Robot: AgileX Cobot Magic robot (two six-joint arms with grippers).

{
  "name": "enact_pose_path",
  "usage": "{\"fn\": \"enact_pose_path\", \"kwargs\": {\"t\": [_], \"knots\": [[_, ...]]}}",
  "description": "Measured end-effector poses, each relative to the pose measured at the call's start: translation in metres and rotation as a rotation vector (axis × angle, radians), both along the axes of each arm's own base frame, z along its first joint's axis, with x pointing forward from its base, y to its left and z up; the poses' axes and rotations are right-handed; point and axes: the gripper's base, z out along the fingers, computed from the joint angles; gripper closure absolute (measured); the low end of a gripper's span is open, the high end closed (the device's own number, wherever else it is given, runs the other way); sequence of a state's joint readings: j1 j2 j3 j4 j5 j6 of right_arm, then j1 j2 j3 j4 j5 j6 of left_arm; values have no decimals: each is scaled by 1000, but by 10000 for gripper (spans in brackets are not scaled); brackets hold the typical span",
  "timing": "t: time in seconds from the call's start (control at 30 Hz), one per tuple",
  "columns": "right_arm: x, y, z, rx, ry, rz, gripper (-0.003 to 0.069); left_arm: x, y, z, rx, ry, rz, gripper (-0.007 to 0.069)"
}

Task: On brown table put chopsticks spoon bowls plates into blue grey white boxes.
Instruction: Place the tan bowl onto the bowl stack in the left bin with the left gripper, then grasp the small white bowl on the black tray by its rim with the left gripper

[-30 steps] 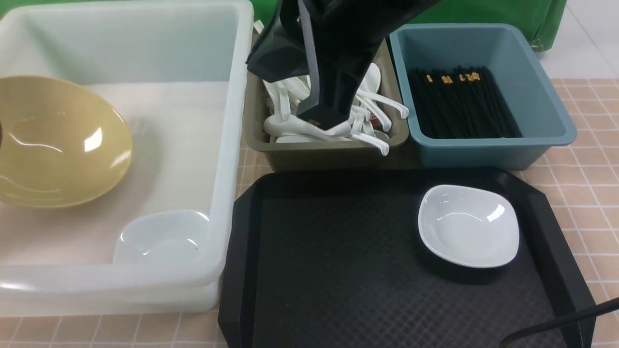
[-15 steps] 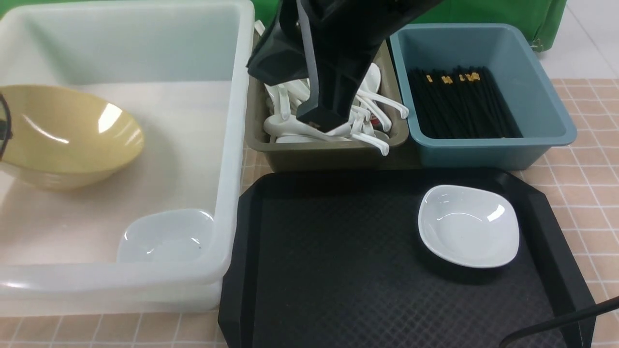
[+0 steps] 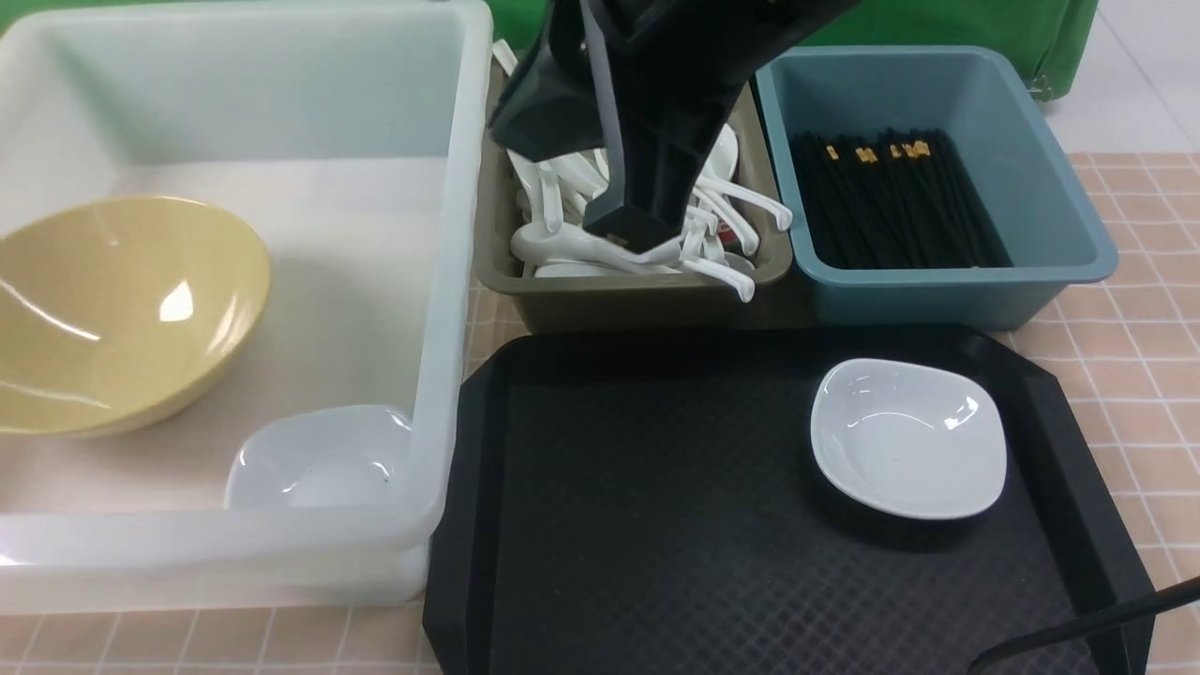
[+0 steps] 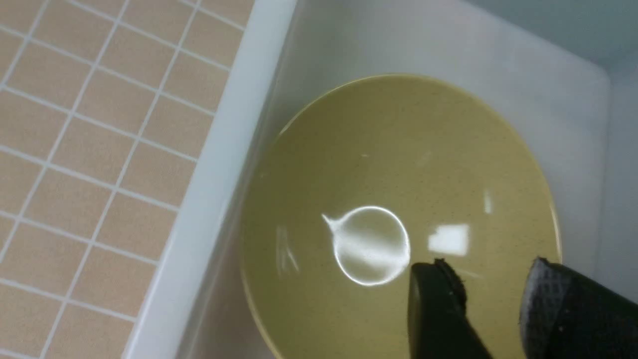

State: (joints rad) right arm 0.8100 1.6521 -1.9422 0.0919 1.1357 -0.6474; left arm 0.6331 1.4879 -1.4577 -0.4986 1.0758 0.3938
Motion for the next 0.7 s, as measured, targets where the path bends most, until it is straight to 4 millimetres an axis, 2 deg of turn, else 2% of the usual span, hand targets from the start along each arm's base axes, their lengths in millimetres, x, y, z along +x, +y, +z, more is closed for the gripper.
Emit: {"fn": "enact_pose_path", "kwargs": {"t": [0.1,0.17,0.23,0.27,0.4,0.43,0.47,0.6,0.63,0.7], "knots": [[7,-7,0,-27,-25,-108,612,1,-33,17,42,-46,-101,546],[14,-17,0,-40,-19,-198,612,8,-69,24,70,-72,-239,604],[23,-31,-2,-60,13,-286,612,15,-106,25,87,-85,-390,622],[28,-41,-4,-74,40,-338,612,20,-132,23,100,-86,-500,622],[43,-70,-11,-75,104,-491,612,32,-209,7,223,-88,-849,622],[44,-73,-12,-73,113,-509,612,33,-217,4,243,-86,-884,622],[47,-88,-16,-70,140,-572,612,36,-246,-6,335,-99,-1018,622],[34,-115,-27,-77,194,-664,610,31,-317,-26,513,-149,-1256,622],[31,-118,-28,-77,199,-670,610,32,-316,-26,518,-152,-1251,622],[13,-133,-32,-62,217,-708,610,25,-359,-41,518,-167,-1294,622]]}}
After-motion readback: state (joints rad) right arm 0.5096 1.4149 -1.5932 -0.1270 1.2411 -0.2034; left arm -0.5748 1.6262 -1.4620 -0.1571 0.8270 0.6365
